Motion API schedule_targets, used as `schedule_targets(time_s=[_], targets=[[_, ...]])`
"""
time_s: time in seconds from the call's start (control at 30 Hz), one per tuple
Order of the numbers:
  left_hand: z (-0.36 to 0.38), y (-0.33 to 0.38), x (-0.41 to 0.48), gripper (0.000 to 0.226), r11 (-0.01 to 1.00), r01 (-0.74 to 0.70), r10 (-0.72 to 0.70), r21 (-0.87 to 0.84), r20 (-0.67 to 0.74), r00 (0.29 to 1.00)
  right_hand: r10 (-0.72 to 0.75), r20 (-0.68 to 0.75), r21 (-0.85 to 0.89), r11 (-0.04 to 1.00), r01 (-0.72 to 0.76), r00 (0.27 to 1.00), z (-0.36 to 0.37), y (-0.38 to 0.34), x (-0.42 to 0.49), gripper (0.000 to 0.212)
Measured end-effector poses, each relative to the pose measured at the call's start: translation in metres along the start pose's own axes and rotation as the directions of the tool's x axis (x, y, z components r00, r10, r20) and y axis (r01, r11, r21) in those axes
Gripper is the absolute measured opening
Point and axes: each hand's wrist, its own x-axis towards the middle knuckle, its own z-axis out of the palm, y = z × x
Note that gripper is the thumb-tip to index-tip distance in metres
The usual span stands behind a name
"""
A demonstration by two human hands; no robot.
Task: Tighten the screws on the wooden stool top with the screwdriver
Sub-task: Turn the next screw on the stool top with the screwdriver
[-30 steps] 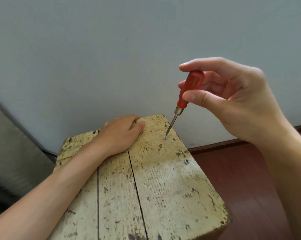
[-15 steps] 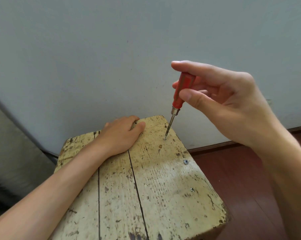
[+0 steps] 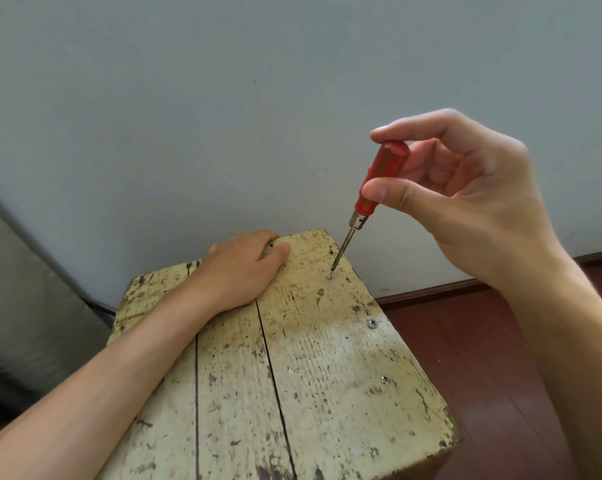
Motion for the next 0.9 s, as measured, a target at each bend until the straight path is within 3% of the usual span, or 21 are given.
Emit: schedule_targets(time_s=[0.23, 0.53, 0.9], targets=[[0.0, 0.0, 0.0, 0.046, 1.0, -0.001, 0.001, -0.002, -0.008, 1.0, -0.003, -0.055, -0.094, 0.996, -0.002, 0.998, 0.005, -0.002, -0.003, 0.04], [0.0, 0.0, -0.001, 0.045, 1.0, -0.011, 0.01, -0.019, -0.013, 1.0, 0.036, 0.143, -0.063, 0.998, -0.027, 0.989, -0.011, -0.001, -0.003, 0.052], [0.001, -0.001, 0.001, 0.048, 1.0, -0.008, 0.008, -0.01, -0.002, 1.0, -0.006, -0.025, -0.052, 0.999, 0.004, 1.0, 0.0, 0.002, -0.003, 0.038]])
